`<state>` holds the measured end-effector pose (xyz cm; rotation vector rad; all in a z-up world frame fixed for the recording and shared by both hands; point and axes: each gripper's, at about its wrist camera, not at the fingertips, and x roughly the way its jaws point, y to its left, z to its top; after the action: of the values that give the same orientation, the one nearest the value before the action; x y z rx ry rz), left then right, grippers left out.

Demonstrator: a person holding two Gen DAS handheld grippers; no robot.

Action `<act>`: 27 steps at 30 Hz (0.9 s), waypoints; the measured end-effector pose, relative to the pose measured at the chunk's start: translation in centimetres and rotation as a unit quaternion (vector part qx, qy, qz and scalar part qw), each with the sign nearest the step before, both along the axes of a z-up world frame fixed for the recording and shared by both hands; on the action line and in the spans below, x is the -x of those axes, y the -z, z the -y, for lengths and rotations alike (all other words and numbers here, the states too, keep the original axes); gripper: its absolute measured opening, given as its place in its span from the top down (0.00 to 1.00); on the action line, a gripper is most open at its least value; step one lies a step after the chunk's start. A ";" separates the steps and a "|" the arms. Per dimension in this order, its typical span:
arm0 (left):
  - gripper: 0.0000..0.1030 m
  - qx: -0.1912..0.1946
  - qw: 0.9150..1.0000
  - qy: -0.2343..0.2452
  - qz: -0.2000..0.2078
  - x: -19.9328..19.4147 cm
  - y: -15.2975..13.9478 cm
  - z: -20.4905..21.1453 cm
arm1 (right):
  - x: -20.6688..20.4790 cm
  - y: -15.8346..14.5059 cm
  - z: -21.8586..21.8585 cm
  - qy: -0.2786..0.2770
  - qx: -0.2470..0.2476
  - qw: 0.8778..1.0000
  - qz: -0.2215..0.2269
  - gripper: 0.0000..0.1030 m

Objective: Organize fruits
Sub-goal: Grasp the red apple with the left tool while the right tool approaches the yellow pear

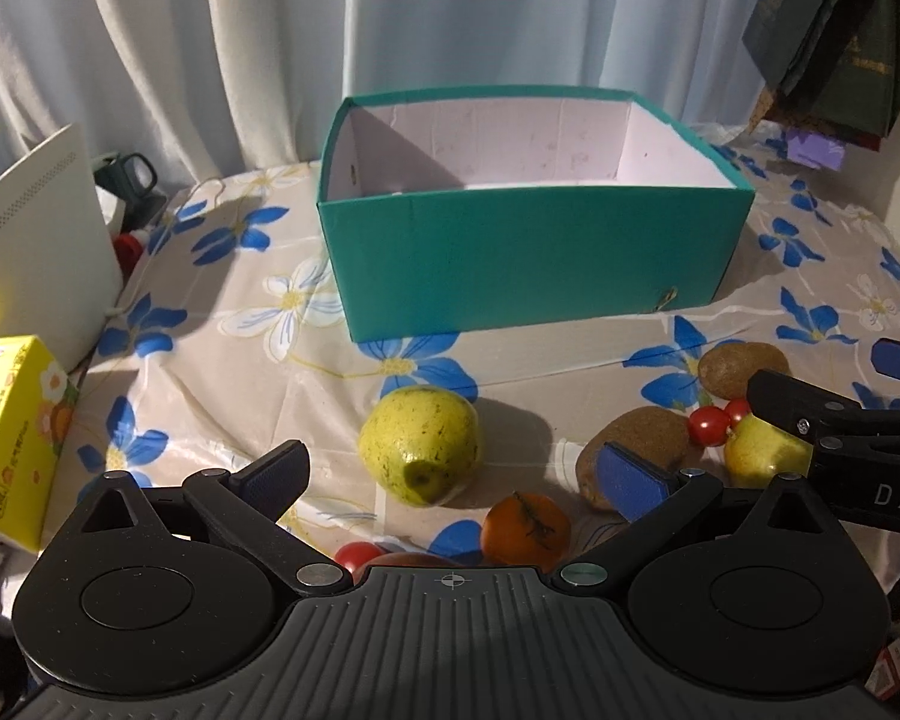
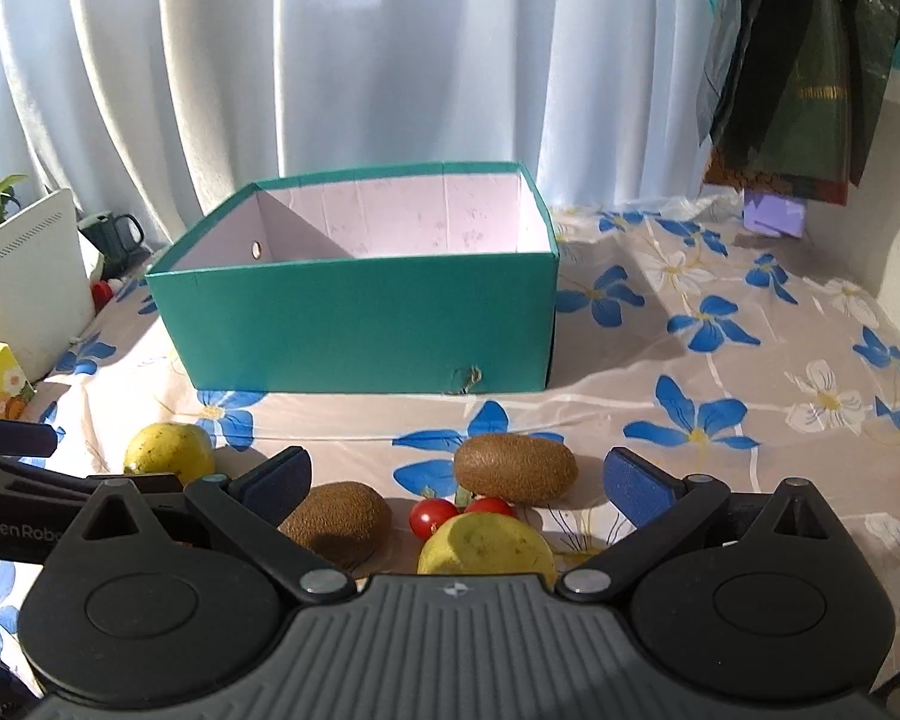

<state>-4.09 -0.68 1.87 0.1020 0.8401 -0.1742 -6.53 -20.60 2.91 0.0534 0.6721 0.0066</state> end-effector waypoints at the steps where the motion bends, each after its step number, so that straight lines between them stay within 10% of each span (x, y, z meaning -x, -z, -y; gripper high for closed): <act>1: 0.00 0.004 1.000 0.009 -0.002 0.2 -0.1 -0.2 | 0.3 -0.1 0.1 -0.002 -0.002 1.000 0.009 0.00; 23: 0.00 0.034 0.999 0.016 -0.021 3.9 4.3 -4.2 | 1.1 1.3 0.8 0.007 -0.031 0.999 -0.012 0.00; 27: 0.20 0.031 0.999 0.013 -0.038 3.5 5.0 -4.0 | 1.0 1.4 0.9 0.008 -0.028 0.999 -0.014 0.00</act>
<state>-7.63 3.29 -3.16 0.0486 0.9080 -0.2294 -7.57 -21.48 1.48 0.1137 0.6995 0.0098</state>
